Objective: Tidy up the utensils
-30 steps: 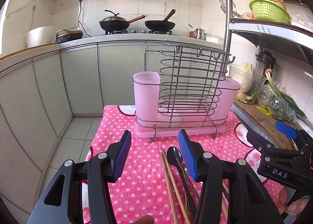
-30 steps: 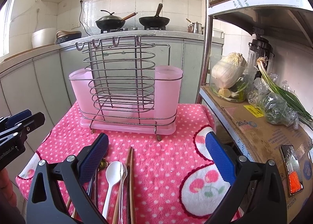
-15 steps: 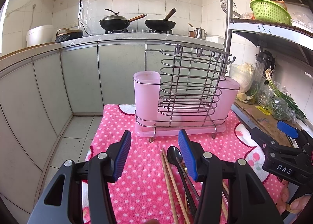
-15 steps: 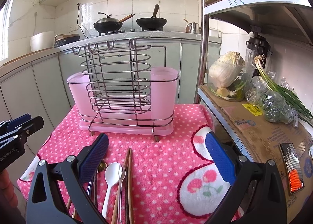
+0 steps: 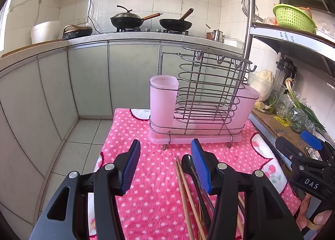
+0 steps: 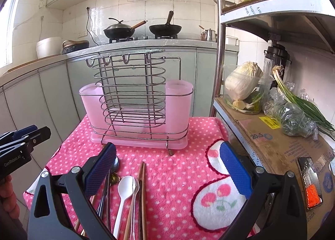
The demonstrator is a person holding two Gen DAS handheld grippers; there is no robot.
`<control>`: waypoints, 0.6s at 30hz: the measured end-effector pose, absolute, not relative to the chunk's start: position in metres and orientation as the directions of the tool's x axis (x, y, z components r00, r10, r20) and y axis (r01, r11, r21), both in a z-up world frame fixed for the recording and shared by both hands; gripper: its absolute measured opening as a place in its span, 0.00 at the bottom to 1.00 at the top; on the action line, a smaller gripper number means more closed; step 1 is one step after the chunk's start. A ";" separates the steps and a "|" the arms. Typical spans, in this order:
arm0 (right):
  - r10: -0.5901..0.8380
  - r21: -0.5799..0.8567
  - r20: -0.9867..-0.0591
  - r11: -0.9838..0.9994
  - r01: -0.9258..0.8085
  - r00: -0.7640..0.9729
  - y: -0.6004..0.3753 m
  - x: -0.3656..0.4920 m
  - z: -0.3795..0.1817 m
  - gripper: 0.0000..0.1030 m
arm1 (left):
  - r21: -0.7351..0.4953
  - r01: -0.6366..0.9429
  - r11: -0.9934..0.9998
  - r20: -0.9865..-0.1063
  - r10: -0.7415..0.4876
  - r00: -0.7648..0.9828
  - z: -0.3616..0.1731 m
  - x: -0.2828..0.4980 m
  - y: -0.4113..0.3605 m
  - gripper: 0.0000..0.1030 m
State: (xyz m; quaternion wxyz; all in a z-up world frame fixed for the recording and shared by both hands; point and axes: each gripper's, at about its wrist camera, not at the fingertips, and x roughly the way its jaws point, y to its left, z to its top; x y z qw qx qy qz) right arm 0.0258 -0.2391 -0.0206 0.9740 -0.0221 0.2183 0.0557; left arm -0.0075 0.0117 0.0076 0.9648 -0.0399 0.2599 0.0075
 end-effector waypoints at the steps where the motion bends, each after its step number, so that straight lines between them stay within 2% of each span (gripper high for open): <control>1: 0.099 -0.020 -0.431 0.993 -0.119 0.897 -0.239 0.026 -0.020 0.97 | -0.071 -0.035 0.997 -0.505 -0.006 0.863 0.008 -0.008 0.012 0.49; 18: 0.104 -0.017 -0.462 0.992 -0.126 0.881 -0.244 0.032 -0.024 0.97 | -0.052 -0.026 0.998 -0.562 -0.008 0.827 0.007 -0.001 0.005 0.49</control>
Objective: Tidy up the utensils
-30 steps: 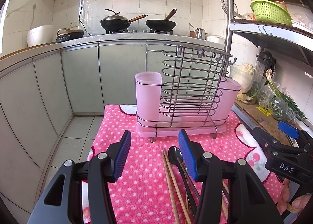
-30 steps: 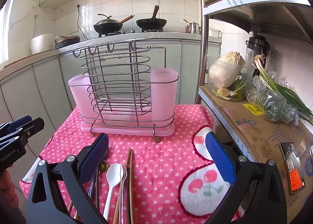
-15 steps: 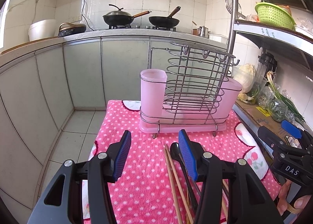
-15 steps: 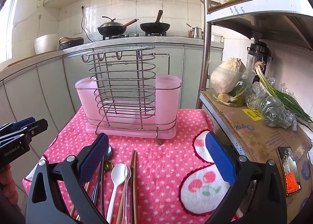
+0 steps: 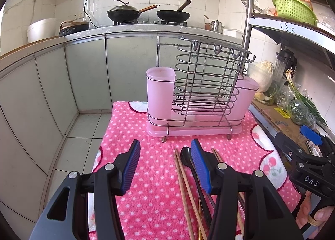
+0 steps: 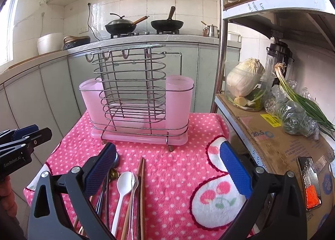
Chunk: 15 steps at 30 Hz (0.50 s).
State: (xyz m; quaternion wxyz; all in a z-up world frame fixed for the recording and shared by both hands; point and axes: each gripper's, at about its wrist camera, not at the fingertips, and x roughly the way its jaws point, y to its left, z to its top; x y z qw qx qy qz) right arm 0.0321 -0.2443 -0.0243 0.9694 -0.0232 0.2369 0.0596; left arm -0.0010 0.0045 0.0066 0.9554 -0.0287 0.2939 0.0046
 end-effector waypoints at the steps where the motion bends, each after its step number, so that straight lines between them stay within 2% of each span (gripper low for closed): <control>1: 0.105 -0.013 -0.466 0.992 -0.126 0.879 -0.246 0.033 -0.025 0.97 | -0.049 -0.027 0.998 -0.566 -0.006 0.825 0.006 0.001 0.004 0.49; 10: 0.128 0.018 -0.535 0.990 -0.140 0.835 -0.254 0.057 -0.039 0.97 | -0.027 -0.039 0.999 -0.617 0.014 0.787 -0.005 0.025 0.000 0.49; 15: 0.140 0.040 -0.575 0.989 -0.143 0.806 -0.260 0.072 -0.048 0.88 | -0.030 -0.042 0.999 -0.659 0.012 0.752 -0.018 0.045 0.002 0.49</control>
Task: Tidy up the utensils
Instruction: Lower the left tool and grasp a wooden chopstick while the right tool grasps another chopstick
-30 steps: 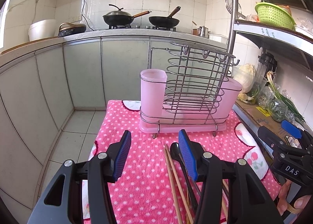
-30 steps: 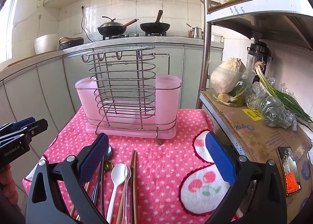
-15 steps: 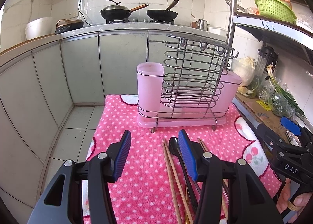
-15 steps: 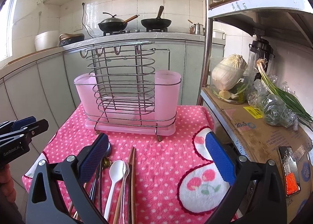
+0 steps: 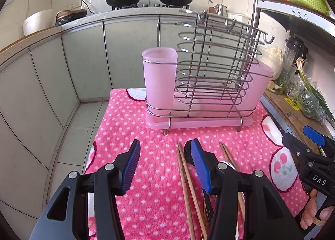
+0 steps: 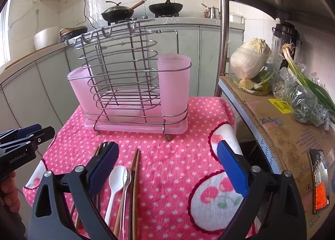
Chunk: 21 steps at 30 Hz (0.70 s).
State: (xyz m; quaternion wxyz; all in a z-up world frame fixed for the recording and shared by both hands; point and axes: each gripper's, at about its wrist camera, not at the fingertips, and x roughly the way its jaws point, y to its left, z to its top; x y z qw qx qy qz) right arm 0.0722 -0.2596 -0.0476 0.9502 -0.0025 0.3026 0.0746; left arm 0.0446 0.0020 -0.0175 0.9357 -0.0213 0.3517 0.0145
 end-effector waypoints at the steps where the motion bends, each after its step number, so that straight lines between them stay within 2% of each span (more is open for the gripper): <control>1: 0.156 0.061 -0.589 0.987 -0.149 0.793 -0.262 0.076 -0.050 0.84 | -0.029 -0.041 0.999 -0.668 0.011 0.744 -0.020 0.048 0.002 0.49; 5: 0.198 0.134 -0.644 0.980 -0.145 0.739 -0.274 0.090 -0.059 0.69 | -0.079 -0.020 0.997 -0.734 -0.044 0.678 -0.035 0.065 0.013 0.49; 7: 0.217 0.165 -0.666 0.976 -0.142 0.714 -0.279 0.095 -0.063 0.61 | -0.102 -0.010 0.995 -0.770 -0.073 0.635 -0.043 0.073 0.019 0.35; 11: 0.244 0.194 -0.701 0.969 -0.150 0.670 -0.279 0.102 -0.072 0.47 | -0.151 0.018 0.988 -0.818 -0.135 0.559 -0.057 0.085 0.027 0.33; 15: 0.279 0.222 -0.720 0.960 -0.169 0.636 -0.275 0.104 -0.077 0.43 | -0.227 0.041 0.973 -0.862 -0.220 0.457 -0.070 0.099 0.025 0.31; 16: 0.285 0.226 -0.723 0.958 -0.175 0.630 -0.273 0.105 -0.078 0.42 | -0.234 0.047 0.971 -0.872 -0.231 0.432 -0.075 0.103 0.022 0.25; 21: 0.325 0.269 -0.742 0.945 -0.183 0.587 -0.275 0.110 -0.081 0.38 | -0.217 0.045 0.975 -0.916 -0.219 0.337 -0.097 0.124 0.011 0.13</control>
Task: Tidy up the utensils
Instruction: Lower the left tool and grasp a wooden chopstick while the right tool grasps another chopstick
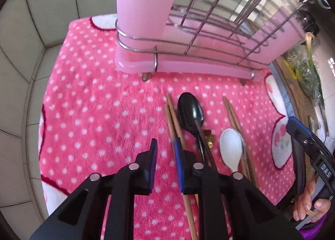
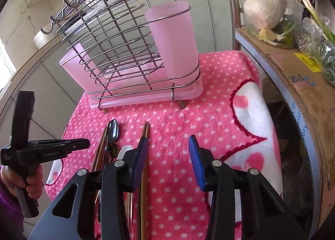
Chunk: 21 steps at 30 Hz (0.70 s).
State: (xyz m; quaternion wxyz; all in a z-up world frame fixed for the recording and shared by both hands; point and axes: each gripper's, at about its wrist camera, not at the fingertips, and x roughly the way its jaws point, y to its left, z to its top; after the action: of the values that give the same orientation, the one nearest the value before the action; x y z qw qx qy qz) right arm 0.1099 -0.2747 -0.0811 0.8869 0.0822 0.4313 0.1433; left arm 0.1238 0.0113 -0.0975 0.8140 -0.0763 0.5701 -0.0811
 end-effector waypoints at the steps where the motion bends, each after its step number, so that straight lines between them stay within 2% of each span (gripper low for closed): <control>1: 0.333 0.279 -0.745 0.943 -0.184 0.578 -0.275 0.111 -0.082 0.38 | -0.220 0.040 0.975 -0.923 -0.221 0.314 -0.103 0.128 0.010 0.12; 15: 0.419 0.370 -0.782 0.908 -0.196 0.462 -0.269 0.126 -0.101 0.38 | -0.215 0.084 0.973 -0.942 -0.229 0.244 -0.119 0.144 -0.016 0.13; 19: 0.424 0.380 -0.796 0.906 -0.189 0.432 -0.265 0.131 -0.107 0.38 | -0.232 0.050 0.971 -0.947 -0.237 0.215 -0.123 0.149 -0.022 0.13; 21: 0.429 0.387 -0.803 0.903 -0.184 0.414 -0.264 0.134 -0.109 0.34 | -0.199 0.078 0.977 -0.950 -0.212 0.230 -0.122 0.144 -0.025 0.13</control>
State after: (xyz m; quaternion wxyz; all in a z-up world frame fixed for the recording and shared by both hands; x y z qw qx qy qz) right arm 0.1338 -0.2639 -0.1094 0.8322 0.1201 0.5090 0.1842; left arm 0.1440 -0.0255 -0.1217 0.7823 -0.0543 0.6136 -0.0926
